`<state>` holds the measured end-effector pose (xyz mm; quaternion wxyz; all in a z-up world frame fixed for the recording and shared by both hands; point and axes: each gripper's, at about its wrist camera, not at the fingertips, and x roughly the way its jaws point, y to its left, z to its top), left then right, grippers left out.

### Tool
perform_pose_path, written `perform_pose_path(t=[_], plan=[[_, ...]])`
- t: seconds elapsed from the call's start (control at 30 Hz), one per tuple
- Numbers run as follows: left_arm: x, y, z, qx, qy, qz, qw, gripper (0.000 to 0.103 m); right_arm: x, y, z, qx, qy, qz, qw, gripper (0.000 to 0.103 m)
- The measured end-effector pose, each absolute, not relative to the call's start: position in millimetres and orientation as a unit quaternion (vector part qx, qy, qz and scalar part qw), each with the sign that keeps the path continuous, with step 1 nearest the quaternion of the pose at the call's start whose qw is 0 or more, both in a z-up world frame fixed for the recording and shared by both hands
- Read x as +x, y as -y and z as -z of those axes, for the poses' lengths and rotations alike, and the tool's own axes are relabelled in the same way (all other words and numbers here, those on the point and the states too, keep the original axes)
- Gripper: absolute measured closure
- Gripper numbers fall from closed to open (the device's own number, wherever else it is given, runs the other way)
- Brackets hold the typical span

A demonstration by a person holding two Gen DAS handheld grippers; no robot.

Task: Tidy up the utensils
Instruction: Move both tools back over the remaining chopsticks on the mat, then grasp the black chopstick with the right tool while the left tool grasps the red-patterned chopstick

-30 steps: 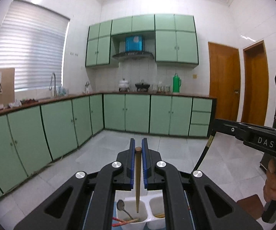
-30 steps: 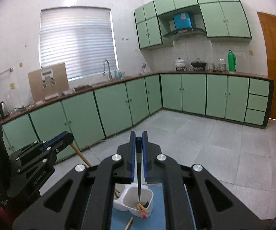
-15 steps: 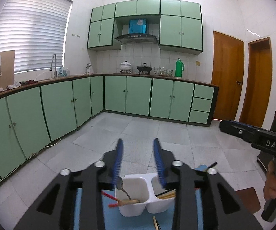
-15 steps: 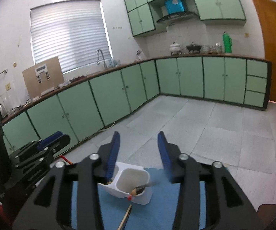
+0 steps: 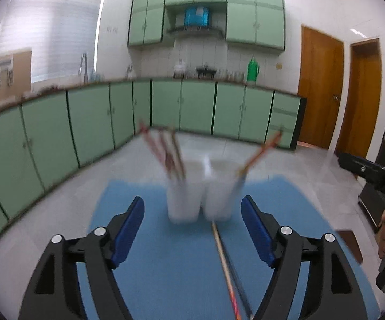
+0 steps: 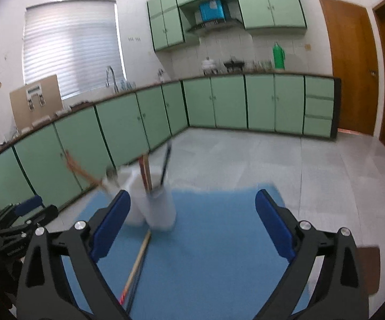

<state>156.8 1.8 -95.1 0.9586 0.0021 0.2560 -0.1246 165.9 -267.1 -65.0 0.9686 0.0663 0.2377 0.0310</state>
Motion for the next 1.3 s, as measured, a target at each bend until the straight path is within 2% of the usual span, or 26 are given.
perform_pose_path(t=[0.2, 0.4, 0.83, 0.87, 0.93, 1.0, 1.17, 1.3], plan=[[138, -12, 159, -0.01, -0.338, 0.103, 0.935, 0.029, 147, 252, 120, 0.087, -0.297, -0.031, 0.95, 0.01], [131, -13, 196, 0.011, -0.376, 0.088, 0.923, 0.029, 136, 229, 161, 0.073, -0.337, -0.03, 0.938, 0.01], [128, -34, 217, 0.025, -0.409, 0.063, 0.91, 0.029, 106, 183, 205, 0.057, -0.383, -0.049, 0.921, 0.011], [128, -37, 218, 0.023, -0.411, 0.061, 0.909, 0.029, 104, 180, 206, 0.054, -0.384, -0.052, 0.92, 0.013], [127, -40, 218, 0.025, -0.415, 0.056, 0.908, 0.029, 103, 170, 206, 0.043, -0.386, -0.064, 0.919, 0.025], [126, -43, 220, 0.026, -0.418, 0.054, 0.906, 0.029, 103, 162, 208, 0.031, -0.394, -0.071, 0.916, 0.028], [124, -50, 225, 0.017, -0.428, 0.051, 0.902, 0.029, 105, 149, 214, 0.015, -0.412, -0.089, 0.907, 0.043], [126, -50, 226, 0.015, -0.433, 0.051, 0.9, 0.029, 109, 143, 219, 0.002, -0.428, -0.093, 0.899, 0.063]])
